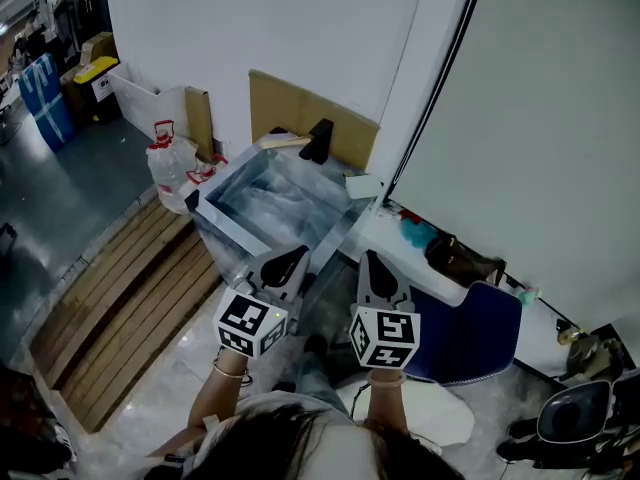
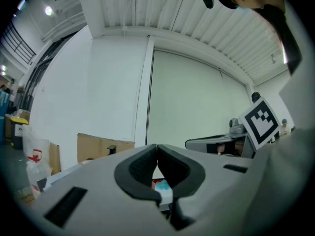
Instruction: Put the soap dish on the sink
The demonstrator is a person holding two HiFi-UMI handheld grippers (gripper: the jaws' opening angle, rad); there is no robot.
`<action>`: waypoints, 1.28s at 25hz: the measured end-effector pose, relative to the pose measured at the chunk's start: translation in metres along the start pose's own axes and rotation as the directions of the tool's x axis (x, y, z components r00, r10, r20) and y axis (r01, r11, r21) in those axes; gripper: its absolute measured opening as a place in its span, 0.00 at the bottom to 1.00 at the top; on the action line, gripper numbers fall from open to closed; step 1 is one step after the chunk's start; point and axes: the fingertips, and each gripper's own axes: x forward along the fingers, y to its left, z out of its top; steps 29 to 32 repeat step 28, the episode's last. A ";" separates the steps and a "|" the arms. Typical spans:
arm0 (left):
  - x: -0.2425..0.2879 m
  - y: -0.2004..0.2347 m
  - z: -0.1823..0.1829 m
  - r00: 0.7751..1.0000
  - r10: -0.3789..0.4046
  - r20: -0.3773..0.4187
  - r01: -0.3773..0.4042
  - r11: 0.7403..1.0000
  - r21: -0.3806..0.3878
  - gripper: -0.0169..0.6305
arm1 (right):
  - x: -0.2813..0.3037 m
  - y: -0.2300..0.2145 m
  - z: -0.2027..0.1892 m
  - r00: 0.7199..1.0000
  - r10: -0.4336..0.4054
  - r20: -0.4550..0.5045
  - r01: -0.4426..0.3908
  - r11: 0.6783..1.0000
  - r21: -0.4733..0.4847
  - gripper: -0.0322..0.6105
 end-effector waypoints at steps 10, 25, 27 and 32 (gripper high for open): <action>-0.013 -0.007 -0.001 1.000 0.004 0.000 -0.004 1.000 0.004 0.04 | -0.015 0.007 -0.006 1.000 0.011 -0.003 -0.011 1.000 0.026 0.09; -0.011 -0.014 -0.002 1.000 -0.008 0.004 0.008 1.000 -0.004 0.04 | -0.021 0.009 -0.006 1.000 0.016 -0.002 -0.016 1.000 0.018 0.09; -0.008 -0.014 -0.003 1.000 -0.008 0.002 0.008 1.000 -0.005 0.04 | -0.020 0.006 -0.006 1.000 0.017 -0.006 -0.017 1.000 0.019 0.09; -0.007 -0.014 -0.003 1.000 -0.008 0.001 0.008 1.000 -0.006 0.04 | -0.019 0.005 -0.006 1.000 0.016 -0.008 -0.016 1.000 0.021 0.09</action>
